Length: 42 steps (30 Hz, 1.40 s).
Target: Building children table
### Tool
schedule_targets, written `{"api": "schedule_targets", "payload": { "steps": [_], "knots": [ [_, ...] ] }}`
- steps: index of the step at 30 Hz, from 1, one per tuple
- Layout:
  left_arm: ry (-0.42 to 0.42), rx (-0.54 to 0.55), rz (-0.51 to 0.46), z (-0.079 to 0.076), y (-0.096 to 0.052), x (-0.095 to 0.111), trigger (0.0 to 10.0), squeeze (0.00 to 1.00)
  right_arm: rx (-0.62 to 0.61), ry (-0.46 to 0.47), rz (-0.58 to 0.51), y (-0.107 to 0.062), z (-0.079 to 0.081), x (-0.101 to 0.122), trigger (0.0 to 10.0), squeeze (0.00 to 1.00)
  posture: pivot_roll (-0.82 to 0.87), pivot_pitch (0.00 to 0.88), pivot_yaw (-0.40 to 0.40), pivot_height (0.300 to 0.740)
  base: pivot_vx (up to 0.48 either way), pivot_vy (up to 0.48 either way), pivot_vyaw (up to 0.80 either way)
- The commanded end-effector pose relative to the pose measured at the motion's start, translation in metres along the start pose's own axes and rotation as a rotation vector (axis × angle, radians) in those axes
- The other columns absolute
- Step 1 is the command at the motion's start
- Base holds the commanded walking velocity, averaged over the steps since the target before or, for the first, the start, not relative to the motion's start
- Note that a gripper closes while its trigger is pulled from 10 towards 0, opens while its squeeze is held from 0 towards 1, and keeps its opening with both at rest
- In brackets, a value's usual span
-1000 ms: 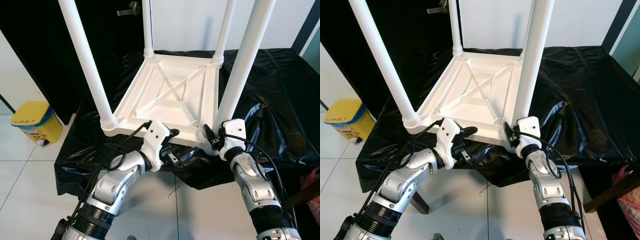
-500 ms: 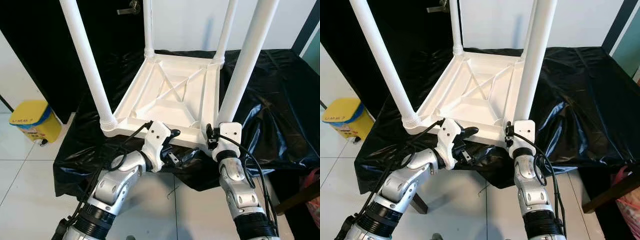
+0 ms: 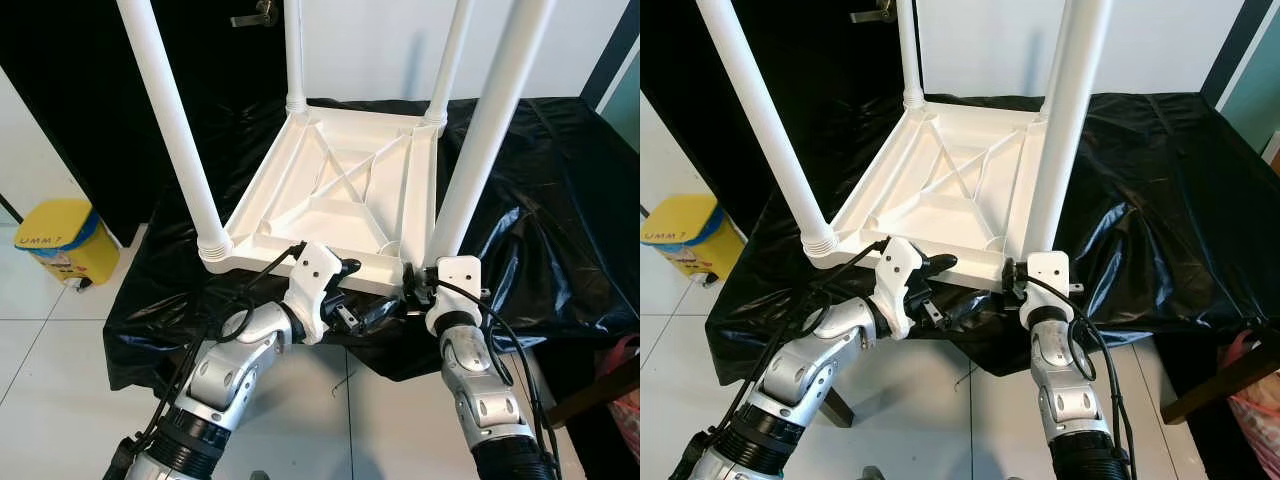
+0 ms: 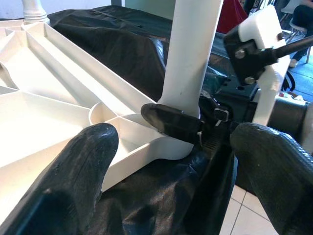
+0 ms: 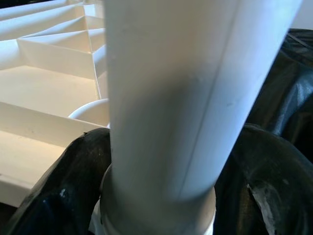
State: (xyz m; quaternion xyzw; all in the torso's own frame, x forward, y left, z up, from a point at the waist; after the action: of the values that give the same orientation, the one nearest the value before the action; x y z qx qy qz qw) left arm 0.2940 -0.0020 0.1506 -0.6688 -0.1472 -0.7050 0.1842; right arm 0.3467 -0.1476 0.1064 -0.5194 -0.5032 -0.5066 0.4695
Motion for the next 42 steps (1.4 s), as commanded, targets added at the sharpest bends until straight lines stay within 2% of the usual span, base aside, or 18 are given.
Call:
{"api": "schedule_targets", "payload": {
  "steps": [1, 4, 6, 7, 8, 10, 11, 15, 23, 29, 30, 41, 42],
  "knots": [
    [-0.006, -0.012, 0.014, -0.003, 0.000, -0.004, 10.0, 0.00, 0.009, -0.002, -0.005, -0.002, 0.000, 0.000, 10.0, 1.00, -0.02, 0.000, -0.020, 0.740, 0.000, 0.000, 0.00],
    [-0.005, -0.013, 0.012, -0.003, 0.000, -0.003, 10.0, 0.00, 0.059, 0.009, -0.030, -0.006, -0.004, 0.003, 10.0, 1.00, -0.03, 0.000, -0.015, 0.740, 0.000, 0.000, 0.00],
    [-0.001, -0.018, 0.008, -0.002, 0.001, -0.002, 10.0, 0.00, 0.163, 0.012, -0.047, -0.011, -0.007, 0.006, 10.0, 1.00, -0.04, 0.000, -0.008, 0.740, 0.000, 0.000, 0.00],
    [-0.001, -0.018, 0.008, -0.002, 0.001, -0.002, 10.0, 0.00, 0.163, 0.012, -0.047, -0.011, -0.007, 0.006, 10.0, 1.00, -0.04, 0.000, -0.008, 0.740, 0.000, 0.000, 0.00],
    [0.001, -0.020, 0.008, -0.002, 0.001, -0.001, 10.0, 0.00, 0.202, 0.016, -0.043, -0.011, -0.006, 0.007, 10.0, 0.55, -0.04, 0.000, -0.005, 0.740, 0.000, 0.000, 0.00],
    [0.002, -0.021, 0.009, -0.001, 0.001, -0.001, 10.0, 0.00, 0.226, 0.019, -0.039, -0.011, -0.006, 0.007, 10.0, 0.55, -0.04, 0.000, -0.005, 0.740, 0.000, 0.000, 0.00],
    [0.002, -0.024, 0.007, -0.002, 0.002, -0.001, 10.0, 0.00, 0.303, 0.017, -0.040, -0.009, -0.002, 0.011, 10.0, 0.00, -0.04, 0.000, 0.001, 0.740, 0.000, 0.000, 0.00],
    [0.002, -0.029, 0.006, -0.002, 0.003, 0.000, 10.0, 0.00, 0.398, -0.003, -0.041, -0.006, 0.004, 0.014, 10.0, 0.00, -0.04, 0.000, 0.001, 0.740, 0.000, 0.000, 0.00],
    [0.005, -0.030, 0.003, -0.001, 0.004, 0.001, 10.0, 0.00, 0.498, -0.040, -0.041, 0.005, 0.009, 0.021, 10.0, 0.00, -0.04, 0.000, 0.001, 0.740, 0.000, 0.000, 0.00],
    [0.006, -0.021, -0.002, 0.000, 0.004, 0.002, 10.0, 0.00, 0.550, -0.071, -0.008, 0.011, 0.010, 0.014, 10.0, 0.00, -0.03, 0.000, -0.012, 0.740, 0.000, 0.000, 0.00],
    [0.005, -0.016, -0.003, 0.000, 0.003, 0.002, 10.0, 0.00, 0.567, -0.079, 0.006, 0.010, 0.011, 0.010, 0.0, 0.00, -0.02, 0.000, -0.017, 0.740, 0.000, 0.000, 0.00],
    [0.001, 0.004, -0.004, 0.003, 0.000, 0.002, 10.0, 0.00, 0.593, -0.086, 0.031, 0.010, 0.012, 0.002, 0.0, 0.00, -0.02, 0.000, -0.016, 0.740, 0.000, 0.000, 0.00],
    [0.000, 0.002, -0.004, 0.002, 0.000, 0.002, 10.0, 0.00, 0.585, -0.086, 0.036, 0.011, 0.012, 0.001, 5.6, 0.00, -0.02, 0.000, -0.012, 0.740, 0.000, 0.000, 0.00]
  ]
}}
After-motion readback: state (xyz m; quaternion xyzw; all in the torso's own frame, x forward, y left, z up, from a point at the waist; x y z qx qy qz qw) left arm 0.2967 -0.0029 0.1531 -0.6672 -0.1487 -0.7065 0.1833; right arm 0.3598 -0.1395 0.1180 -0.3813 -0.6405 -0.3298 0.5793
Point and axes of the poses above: a point about 5 cm out from each wrist's last joint towards the gripper, its own y axis pointing out of the wrist towards the gripper, its own x axis along the axis of the wrist's last joint, z = x × y, the point moved 6 cm from there along y, pointing out of the wrist towards the gripper, and after that the axes turned 3 degrees about y, right-handed, at the moved point
